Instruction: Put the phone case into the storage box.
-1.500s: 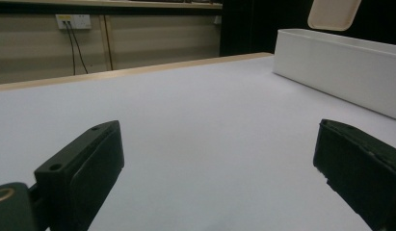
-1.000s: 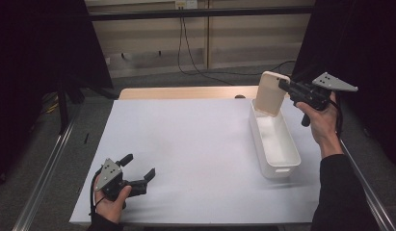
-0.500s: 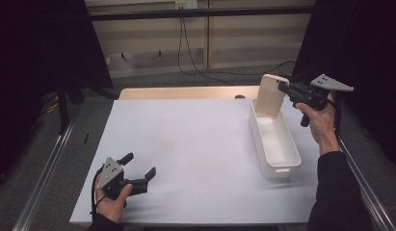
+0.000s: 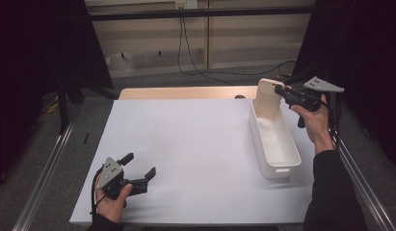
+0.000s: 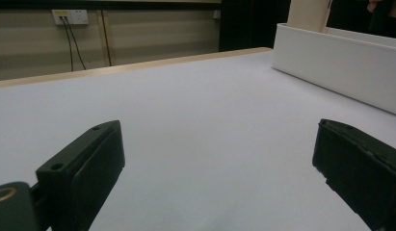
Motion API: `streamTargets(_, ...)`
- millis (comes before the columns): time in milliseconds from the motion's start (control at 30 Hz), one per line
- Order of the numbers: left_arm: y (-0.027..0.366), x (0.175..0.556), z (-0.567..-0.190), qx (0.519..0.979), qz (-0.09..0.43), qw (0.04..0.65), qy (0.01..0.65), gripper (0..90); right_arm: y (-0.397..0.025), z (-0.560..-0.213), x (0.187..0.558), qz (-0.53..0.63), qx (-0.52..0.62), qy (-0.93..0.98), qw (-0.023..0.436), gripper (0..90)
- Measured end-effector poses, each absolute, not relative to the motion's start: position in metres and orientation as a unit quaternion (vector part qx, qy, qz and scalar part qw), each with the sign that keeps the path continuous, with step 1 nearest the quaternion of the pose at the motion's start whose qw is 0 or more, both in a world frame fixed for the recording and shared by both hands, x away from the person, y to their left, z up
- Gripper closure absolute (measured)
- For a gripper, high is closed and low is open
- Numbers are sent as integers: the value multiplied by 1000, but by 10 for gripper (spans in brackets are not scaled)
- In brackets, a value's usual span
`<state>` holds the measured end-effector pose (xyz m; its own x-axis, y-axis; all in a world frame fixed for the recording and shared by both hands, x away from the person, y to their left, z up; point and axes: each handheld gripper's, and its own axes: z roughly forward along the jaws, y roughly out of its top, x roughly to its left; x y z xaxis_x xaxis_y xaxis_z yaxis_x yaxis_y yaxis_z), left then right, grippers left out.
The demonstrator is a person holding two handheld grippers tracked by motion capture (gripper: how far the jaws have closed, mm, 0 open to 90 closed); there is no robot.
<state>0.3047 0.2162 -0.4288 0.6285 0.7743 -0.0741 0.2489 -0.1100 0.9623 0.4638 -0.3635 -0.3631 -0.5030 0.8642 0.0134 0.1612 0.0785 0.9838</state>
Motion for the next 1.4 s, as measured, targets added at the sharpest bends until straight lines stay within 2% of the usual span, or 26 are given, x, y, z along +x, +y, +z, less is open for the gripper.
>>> streamTargets(433,216,302,-428,707,236,562,357,41,-357,-381,473,544,398,670,311,807)
streamTargets(867,216,303,-429,714,236,556,354,41,-355,-389,481,528,398,673,330,798)
streamTargets(1133,216,304,-429,715,240,555,352,41,-358,-391,486,517,420,666,337,726)
streamTargets(1400,216,304,-429,715,240,556,350,41,-357,-394,490,514,433,658,340,694)
